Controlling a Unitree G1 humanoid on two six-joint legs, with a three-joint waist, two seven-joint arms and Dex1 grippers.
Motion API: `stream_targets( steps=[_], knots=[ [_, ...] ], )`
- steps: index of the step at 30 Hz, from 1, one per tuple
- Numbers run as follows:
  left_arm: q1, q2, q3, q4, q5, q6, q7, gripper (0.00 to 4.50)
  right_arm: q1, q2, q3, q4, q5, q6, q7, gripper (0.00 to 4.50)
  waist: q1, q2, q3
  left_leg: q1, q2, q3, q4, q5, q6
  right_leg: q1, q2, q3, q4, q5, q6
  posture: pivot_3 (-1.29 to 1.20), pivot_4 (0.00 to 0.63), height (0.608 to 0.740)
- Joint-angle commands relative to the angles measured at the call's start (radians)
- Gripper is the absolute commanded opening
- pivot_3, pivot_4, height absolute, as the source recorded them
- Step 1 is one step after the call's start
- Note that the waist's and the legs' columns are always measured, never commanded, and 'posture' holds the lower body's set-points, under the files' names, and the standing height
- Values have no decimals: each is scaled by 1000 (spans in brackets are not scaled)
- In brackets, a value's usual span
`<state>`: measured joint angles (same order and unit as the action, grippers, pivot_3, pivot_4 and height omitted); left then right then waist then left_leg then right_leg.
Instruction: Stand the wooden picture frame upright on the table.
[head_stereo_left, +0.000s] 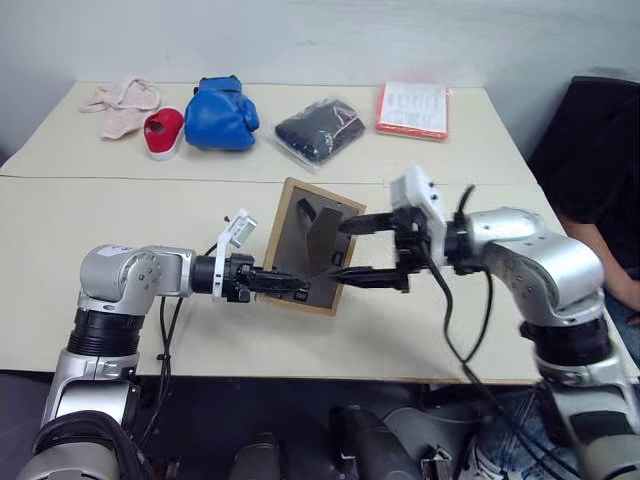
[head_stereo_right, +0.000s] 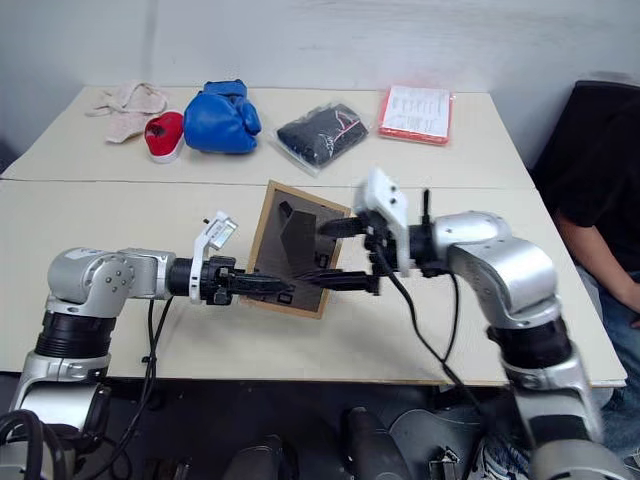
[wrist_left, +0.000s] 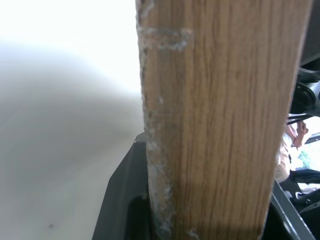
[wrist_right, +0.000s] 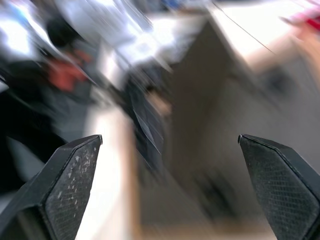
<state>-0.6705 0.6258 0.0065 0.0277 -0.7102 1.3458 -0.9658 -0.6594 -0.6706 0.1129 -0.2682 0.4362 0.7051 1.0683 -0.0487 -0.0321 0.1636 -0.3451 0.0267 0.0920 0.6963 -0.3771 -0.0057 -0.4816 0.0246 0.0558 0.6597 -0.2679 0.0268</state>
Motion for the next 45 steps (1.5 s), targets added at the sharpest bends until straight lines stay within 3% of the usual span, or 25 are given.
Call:
stream_targets(
  steps=[1, 2, 5, 8, 10, 15, 18, 22, 26, 28, 31, 33, 37, 39, 41, 42, 45],
  knots=[
    [-16, 10, 44, -36, -45, -2, -5, 1178, 94, -98, 4, 46, -253, -478, -22, 4500, 2, 0, 0, -1, 0, 0, 0, 0, 0, 0, 0, 0, -1, 0, 1, 0, 150, 740],
    [-15, 11, 44, -37, -47, -1, -5, 1178, 108, -102, 10, 73, -297, -575, -39, 4500, 0, 0, 0, -1, 0, 0, 0, 0, 1, 0, 0, 0, -1, 0, 1, 0, 150, 740],
    [-27, 10, 40, -29, -49, 1, -6, 1178, 91, -83, 53, 269, -619, -1187, -306, 4500, -15, -1, 1, 0, 0, 2, 0, 0, 0, 0, 1, 2, 0, 1, 2, 0, 150, 740],
    [-47, 6, 38, -15, -57, 9, -11, 1178, 15, -64, 89, 422, -928, -1539, -609, 4500, -25, -1, 1, 2, 0, 3, 0, 1, -1, 0, 2, 3, 1, 1, 2, 0, 150, 740],
    [-55, 7, 33, -12, -60, 11, -16, 1178, -29, -55, 110, 492, -1099, -1659, -783, 4500, -30, -1, 1, 1, 0, 3, 0, 1, -2, -1, 2, 3, 2, 1, 2, 0, 150, 740],
    [-86, 12, 21, 2, -78, 28, -33, 1178, -162, 17, 196, 642, -1424, -1682, -1209, 4500, -38, -1, 1, 2, 0, 4, 0, 2, -3, -1, 2, 4, 3, 0, 1, 0, 150, 740],
    [-90, 17, 17, 2, -83, 37, -39, 1178, -224, 36, 260, 718, -1535, -1648, -1358, 3849, -36, -1, 1, 2, 0, 4, 0, 2, -4, -1, 2, 4, 4, 0, 0, 0, 150, 740],
    [-88, 19, 19, 3, -87, 41, -37, 1178, -276, 46, 324, 782, -1606, -1624, -1499, 2560, -37, -1, 1, 2, 0, 4, 0, 2, -4, -1, 2, 4, 4, -1, -1, 0, 150, 740],
    [-84, 46, 48, 19, -95, 35, -38, 1178, -288, 29, 360, 802, -1622, -1635, -1566, 1992, -38, -1, 1, 3, 0, 4, -1, 2, -4, -1, 2, 4, 4, -1, -1, 0, 150, 740],
    [-75, 66, 67, 23, -92, 27, -26, 1906, -297, 22, 367, 806, -1609, -1646, -1571, 1882, -38, -1, 1, 3, 0, 4, -1, 2, -4, -1, 2, 4, 4, -1, -1, 0, 150, 740],
    [-39, 128, 112, -16, -77, -16, 0, 2800, -316, 18, 367, 818, -1569, -1665, -1544, 1303, -44, -1, 1, 4, 0, 4, -1, 2, -4, 0, 2, 4, 4, -1, -1, 0, 150, 740],
    [-7, 163, 171, -66, -68, -68, 34, 3349, -323, 13, 367, 826, -1540, -1677, -1521, 1232, -49, -1, 1, 5, 0, 4, -2, 3, -4, 0, 2, 4, 4, -1, -1, 0, 150, 740],
    [112, 208, 415, -287, -64, -232, 118, 4500, -332, 12, 360, 886, -1385, -1752, -1383, 1232, -54, -1, 1, 5, 0, 4, -4, 3, -5, 0, 2, 4, 3, -1, -1, 0, 150, 740],
    [201, 196, 506, -425, -68, -315, 130, 4500, -303, 47, 375, 950, -1062, -1764, -1126, 1232, -58, -2, 1, 5, 0, 4, -4, 3, -5, 0, 2, 4, 3, -1, -1, 0, 150, 740],
    [287, 156, 539, -556, -26, -412, 190, 4500, -175, 99, 365, 796, -475, -1438, -614, 1232, -56, -2, 1, 10, 1, 3, -6, 3, -5, 5, 2, 3, 1, -1, -1, 0, 150, 740],
    [313, 135, 532, -593, -6, -449, 221, 4500, -128, 119, 341, 700, -260, -1250, -443, 1232, -52, -2, 1, 13, 2, 3, -6, 3, -5, 7, 2, 2, 1, -1, -1, 0, 150, 740],
    [355, 82, 497, -639, 29, -525, 287, 4500, -75, 142, 267, 520, 78, -815, -208, 1232, -32, -1, 2, 13, 3, 0, -2, 2, -4, 10, 1, 1, 2, -1, -1, 0, 150, 740]
  ],
)
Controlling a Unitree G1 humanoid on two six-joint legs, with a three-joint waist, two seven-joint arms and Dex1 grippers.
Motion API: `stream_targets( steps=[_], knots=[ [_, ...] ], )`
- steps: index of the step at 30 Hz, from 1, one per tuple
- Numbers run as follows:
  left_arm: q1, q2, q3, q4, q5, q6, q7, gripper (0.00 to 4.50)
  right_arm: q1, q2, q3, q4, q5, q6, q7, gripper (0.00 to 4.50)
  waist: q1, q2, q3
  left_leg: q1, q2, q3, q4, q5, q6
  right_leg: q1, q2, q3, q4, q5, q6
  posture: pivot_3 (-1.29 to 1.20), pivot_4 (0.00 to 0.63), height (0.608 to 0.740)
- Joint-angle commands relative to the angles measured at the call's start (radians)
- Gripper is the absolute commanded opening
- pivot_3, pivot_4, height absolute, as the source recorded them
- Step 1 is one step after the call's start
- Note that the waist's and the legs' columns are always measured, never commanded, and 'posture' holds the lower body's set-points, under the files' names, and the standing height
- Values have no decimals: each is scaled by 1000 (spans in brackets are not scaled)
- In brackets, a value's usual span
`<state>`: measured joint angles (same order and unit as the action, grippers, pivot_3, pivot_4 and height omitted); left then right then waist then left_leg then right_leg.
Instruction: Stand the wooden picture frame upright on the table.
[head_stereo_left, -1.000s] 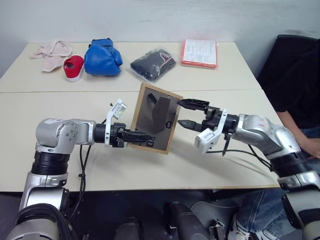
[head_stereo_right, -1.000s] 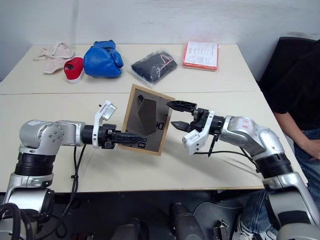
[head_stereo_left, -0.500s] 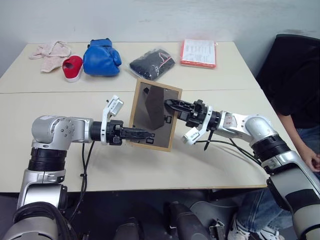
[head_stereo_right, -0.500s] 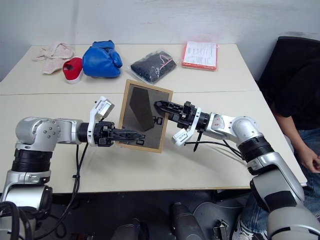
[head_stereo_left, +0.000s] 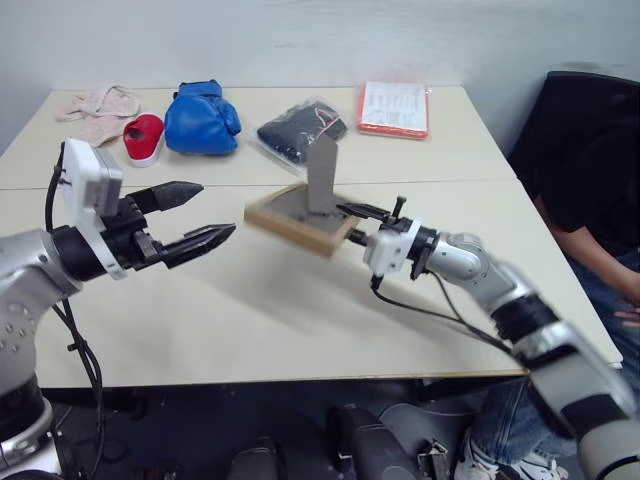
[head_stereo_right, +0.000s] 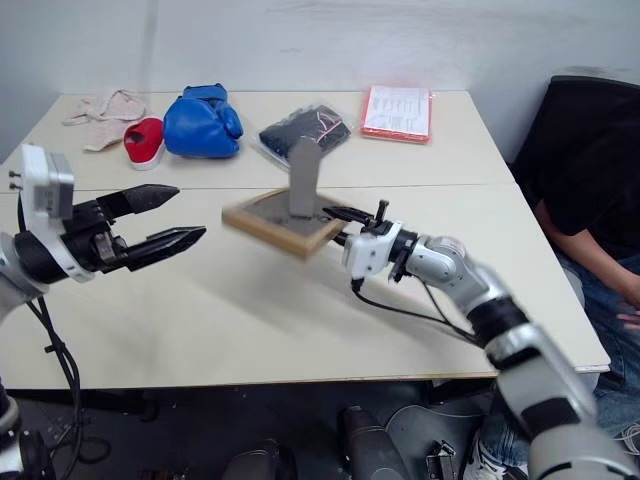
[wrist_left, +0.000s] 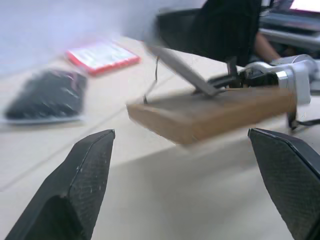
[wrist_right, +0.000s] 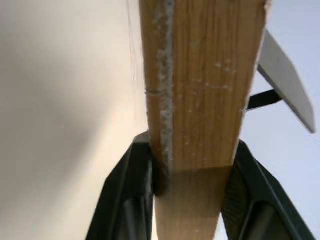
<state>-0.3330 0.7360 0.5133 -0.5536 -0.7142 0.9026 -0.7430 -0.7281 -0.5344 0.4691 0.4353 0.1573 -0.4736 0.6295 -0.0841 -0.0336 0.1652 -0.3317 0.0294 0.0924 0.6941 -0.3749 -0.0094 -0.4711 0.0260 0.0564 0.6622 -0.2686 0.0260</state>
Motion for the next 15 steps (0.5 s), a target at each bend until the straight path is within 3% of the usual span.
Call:
stream_targets(
  steps=[1, 5, 8, 14, 15],
  knots=[
    [26, -44, -20, -62, 38, -98, 80, 4500, 1, 14, -110, -216, 412, 452, 264, 1232, 7, 1, 0, 0, 0, 0, 1, 0, 0, 0, 0, 0, 0, 0, 1, 0, 150, 740],
    [46, -64, -57, -53, 58, -153, 110, 4500, 13, 63, -162, -242, 508, 726, 296, 1232, 16, 0, 0, -2, 0, -2, 2, -3, 4, 0, 0, -2, -1, 1, 1, 0, 150, 740],
    [52, -63, -71, -40, 44, -166, 114, 4500, 25, 116, -188, -209, 494, 805, 300, 1232, 19, 0, 0, -3, 0, -2, 0, -3, 3, -1, 0, -2, -3, 0, 1, 0, 150, 740],
    [63, -45, -99, 1, 40, -197, 91, 4500, 28, 206, -210, -68, 382, 795, 313, 1232, 25, 0, 0, -6, -1, 0, 0, -2, 2, -5, -1, -1, -2, 0, 1, 0, 150, 740],
    [60, -42, -98, 10, 34, -195, 87, 4500, 26, 215, -219, -49, 376, 799, 316, 1582, 25, 0, 0, -6, -1, 0, 0, -2, 2, -5, -1, -1, -2, 1, 1, 0, 150, 740]
  ],
)
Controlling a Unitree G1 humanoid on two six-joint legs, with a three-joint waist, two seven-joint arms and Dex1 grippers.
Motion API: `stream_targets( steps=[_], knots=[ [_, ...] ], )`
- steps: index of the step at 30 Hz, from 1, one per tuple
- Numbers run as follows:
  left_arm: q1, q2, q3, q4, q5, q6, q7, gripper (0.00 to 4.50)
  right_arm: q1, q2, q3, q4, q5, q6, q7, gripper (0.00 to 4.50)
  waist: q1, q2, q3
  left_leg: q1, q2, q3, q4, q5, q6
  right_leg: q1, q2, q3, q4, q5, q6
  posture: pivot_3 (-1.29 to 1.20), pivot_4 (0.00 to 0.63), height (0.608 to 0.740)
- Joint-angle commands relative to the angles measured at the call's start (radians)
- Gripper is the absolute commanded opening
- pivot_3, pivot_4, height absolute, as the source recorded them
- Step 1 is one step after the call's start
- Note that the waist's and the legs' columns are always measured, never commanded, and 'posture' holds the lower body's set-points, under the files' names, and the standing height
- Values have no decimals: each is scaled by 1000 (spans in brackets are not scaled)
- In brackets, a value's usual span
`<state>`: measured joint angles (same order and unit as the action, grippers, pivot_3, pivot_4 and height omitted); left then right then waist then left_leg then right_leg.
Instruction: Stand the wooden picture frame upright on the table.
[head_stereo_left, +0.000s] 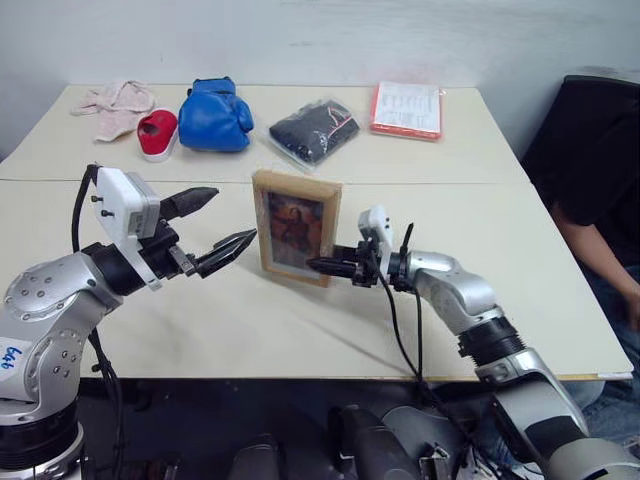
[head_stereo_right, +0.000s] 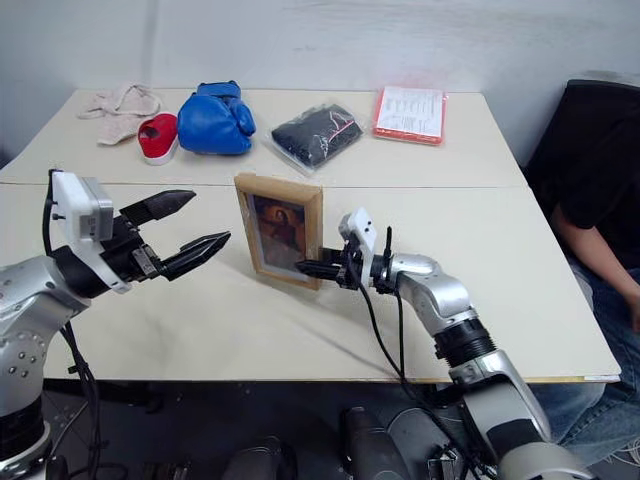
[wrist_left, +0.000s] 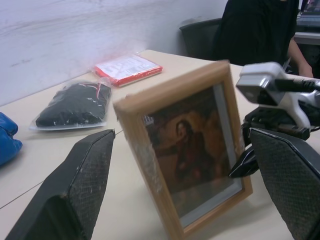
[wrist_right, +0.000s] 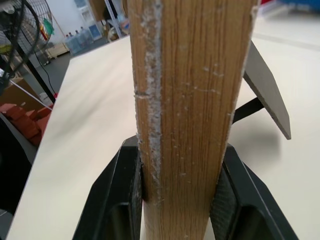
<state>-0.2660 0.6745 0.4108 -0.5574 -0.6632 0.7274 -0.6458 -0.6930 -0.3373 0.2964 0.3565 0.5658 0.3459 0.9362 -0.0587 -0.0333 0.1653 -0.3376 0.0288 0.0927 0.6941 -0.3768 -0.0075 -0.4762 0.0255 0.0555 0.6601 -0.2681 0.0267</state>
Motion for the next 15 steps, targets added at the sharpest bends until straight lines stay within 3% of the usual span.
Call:
stream_targets(
  steps=[1, 6, 9, 15],
  knots=[
    [-8, 23, 4, 21, -21, -21, -14, 4500, -10, 24, -58, 39, -33, -9, 15, 1964, -1, 0, 0, 1, 0, 0, 0, 0, 0, 0, 0, 0, 0, 0, 0, 0, 150, 740],
    [0, 49, 9, 40, -41, -20, -47, 4500, 31, -23, -95, -83, -34, 52, 57, 3566, 0, 0, 0, 0, 0, 0, -1, 0, 0, 0, 0, 0, 0, 0, 0, 0, 150, 740],
    [-2, 63, 10, 46, -56, -19, -59, 4500, 81, -116, -125, -241, -27, 116, 72, 4486, 3, 0, 0, 0, 0, 0, -1, 0, 0, 0, 0, 0, -1, 0, 0, 0, 150, 740],
    [-14, 97, 25, 63, -91, -7, -80, 4500, 176, -455, -336, -549, 149, 317, 213, 4486, 15, 0, 0, -2, 0, 0, -1, -1, 2, 0, 0, 0, -2, 0, 0, 0, 150, 740]
  ],
)
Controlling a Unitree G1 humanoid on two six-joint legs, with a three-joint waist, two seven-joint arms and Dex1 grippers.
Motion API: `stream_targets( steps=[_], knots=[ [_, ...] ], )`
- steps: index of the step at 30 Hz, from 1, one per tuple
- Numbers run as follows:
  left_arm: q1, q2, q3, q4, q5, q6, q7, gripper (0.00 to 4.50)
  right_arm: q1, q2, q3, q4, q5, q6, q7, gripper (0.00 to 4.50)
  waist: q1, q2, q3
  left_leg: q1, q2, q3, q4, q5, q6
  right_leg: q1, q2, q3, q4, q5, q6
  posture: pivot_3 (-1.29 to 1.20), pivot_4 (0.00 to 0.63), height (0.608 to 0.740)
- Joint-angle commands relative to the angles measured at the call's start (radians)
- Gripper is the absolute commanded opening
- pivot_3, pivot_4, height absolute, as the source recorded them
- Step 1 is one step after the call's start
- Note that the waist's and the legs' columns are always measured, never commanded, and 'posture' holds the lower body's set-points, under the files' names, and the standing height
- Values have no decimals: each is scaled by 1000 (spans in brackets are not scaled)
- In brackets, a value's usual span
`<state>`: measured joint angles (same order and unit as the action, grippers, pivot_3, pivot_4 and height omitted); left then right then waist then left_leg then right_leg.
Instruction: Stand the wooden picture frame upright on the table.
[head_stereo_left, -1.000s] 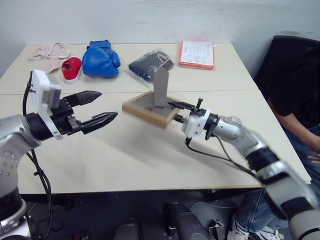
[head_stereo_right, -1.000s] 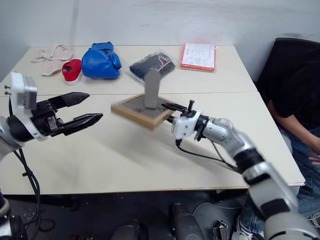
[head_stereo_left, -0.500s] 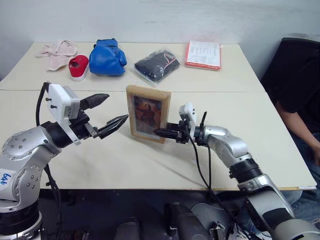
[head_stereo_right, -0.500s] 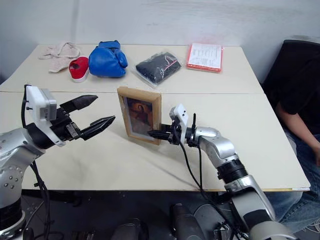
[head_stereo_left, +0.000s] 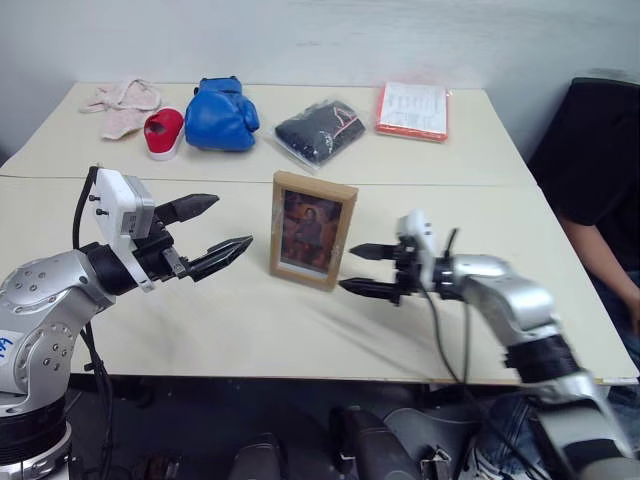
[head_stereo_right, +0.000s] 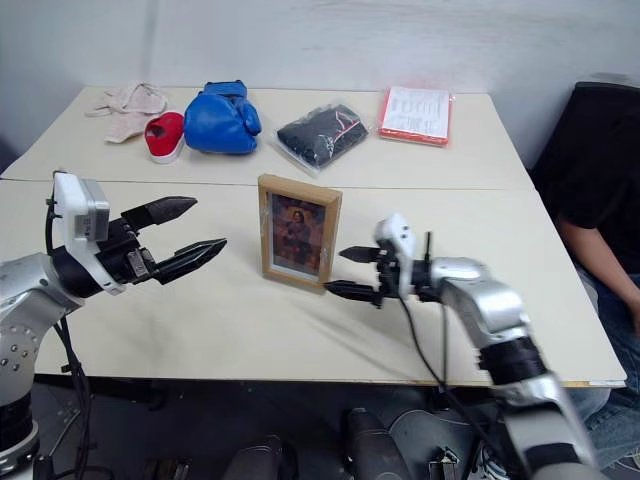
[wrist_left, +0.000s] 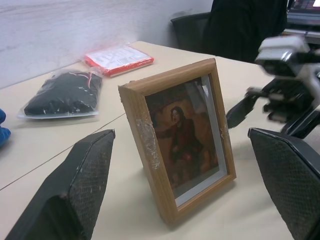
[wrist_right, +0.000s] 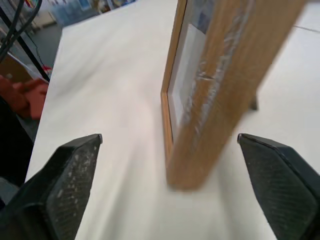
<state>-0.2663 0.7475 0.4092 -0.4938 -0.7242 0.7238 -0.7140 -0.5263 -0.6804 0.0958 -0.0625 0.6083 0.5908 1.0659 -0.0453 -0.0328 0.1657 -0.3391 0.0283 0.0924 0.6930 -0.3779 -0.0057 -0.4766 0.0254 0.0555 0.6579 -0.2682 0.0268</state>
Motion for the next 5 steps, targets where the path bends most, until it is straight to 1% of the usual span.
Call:
stream_targets(
  steps=[1, 2, 5],
  knots=[
    [-15, 30, 28, 5, -33, -5, -16, 4500, 16, -159, -172, -146, 140, 102, 108, 4486, 5, 0, 0, 0, 0, 0, 0, -1, 1, 0, 0, 0, 0, 0, 0, 0, 150, 740],
    [-17, 35, 28, 11, -36, -6, -18, 4500, 20, -189, -199, -155, 164, 125, 119, 4486, 3, 0, 0, 1, 0, 0, 0, -3, 5, 1, 0, 0, -1, 0, 0, 0, 150, 740],
    [-29, 49, 21, 24, -32, -20, -26, 4500, 29, -235, -256, -170, 213, 174, 125, 4486, -6, 0, 0, 6, 1, 0, -2, -3, 6, 5, 1, 0, -1, 0, 0, 0, 150, 740]
  ],
)
